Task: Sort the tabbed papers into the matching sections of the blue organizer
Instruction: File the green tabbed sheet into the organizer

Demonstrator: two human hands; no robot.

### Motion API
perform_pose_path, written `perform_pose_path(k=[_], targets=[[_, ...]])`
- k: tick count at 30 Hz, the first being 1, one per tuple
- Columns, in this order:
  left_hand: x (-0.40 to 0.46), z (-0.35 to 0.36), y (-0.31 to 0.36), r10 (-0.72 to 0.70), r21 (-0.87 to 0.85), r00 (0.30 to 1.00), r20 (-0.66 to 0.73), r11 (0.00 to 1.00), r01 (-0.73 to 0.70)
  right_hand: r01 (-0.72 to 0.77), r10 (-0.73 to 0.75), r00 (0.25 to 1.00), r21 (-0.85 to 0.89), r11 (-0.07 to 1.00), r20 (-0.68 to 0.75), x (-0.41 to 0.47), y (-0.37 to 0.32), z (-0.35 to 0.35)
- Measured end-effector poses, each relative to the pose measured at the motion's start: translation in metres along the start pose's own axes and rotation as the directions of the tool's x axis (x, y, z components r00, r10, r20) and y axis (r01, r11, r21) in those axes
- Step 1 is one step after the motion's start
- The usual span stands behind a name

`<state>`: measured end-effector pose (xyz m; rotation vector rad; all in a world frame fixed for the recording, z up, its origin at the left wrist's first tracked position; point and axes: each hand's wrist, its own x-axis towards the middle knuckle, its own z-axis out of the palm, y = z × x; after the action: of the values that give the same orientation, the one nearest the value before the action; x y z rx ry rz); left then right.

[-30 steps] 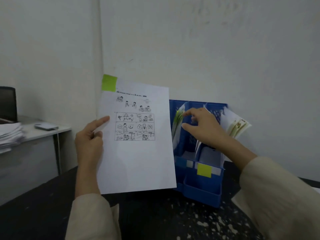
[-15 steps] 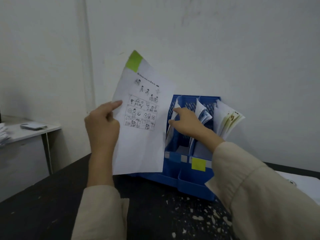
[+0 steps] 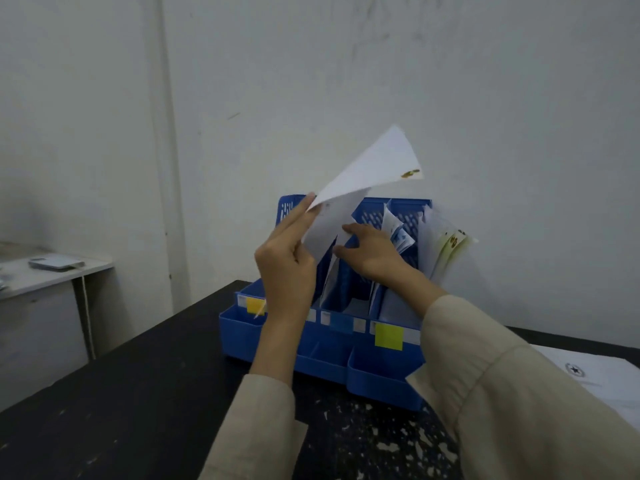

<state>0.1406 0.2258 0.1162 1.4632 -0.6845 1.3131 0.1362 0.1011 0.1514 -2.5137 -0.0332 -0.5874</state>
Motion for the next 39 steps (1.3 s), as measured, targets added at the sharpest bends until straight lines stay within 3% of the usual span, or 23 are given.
perform_pose_path(k=[4,10,13,19,25,29,32,36,39], targets=[[-0.015,0.013,-0.008,-0.038,-0.046,0.999,0.013,0.998,0.038,-0.018,0.019,1.0,0.036,0.999,-0.016,-0.003,0.003,-0.001],[-0.022,0.012,-0.024,-0.347,0.066,0.932,-0.108,0.933,0.355,-0.014,0.015,1.0,0.029,0.999,-0.024,-0.009,0.006,-0.004],[-0.017,0.004,-0.032,-0.365,0.108,0.922,-0.125,0.919,0.379,-0.005,0.006,1.0,0.039,0.999,-0.016,-0.009,0.006,-0.003],[-0.009,0.003,-0.025,-0.247,0.144,0.954,-0.167,0.952,0.272,0.014,-0.013,1.0,0.039,0.999,-0.023,-0.007,0.005,0.0],[-0.025,0.019,-0.028,-0.153,0.041,0.987,0.05,0.988,0.151,0.017,-0.017,1.0,0.029,0.999,-0.022,-0.006,0.006,0.001],[-0.02,0.034,-0.046,-0.018,0.049,0.982,0.189,0.999,0.009,0.042,-0.042,0.998,0.013,0.999,-0.038,-0.009,0.006,-0.004],[-0.007,0.041,-0.054,0.036,0.072,0.967,0.252,0.996,-0.056,0.043,-0.042,0.998,0.012,0.999,-0.046,-0.012,0.009,-0.009],[0.005,0.04,-0.053,0.236,0.103,0.918,0.318,0.954,-0.28,0.048,-0.047,0.998,0.018,0.999,-0.045,-0.013,0.012,-0.007],[-0.001,0.042,-0.06,0.219,0.131,0.914,0.341,0.952,-0.277,0.068,-0.066,0.997,0.028,0.997,-0.045,-0.012,0.012,-0.007]])
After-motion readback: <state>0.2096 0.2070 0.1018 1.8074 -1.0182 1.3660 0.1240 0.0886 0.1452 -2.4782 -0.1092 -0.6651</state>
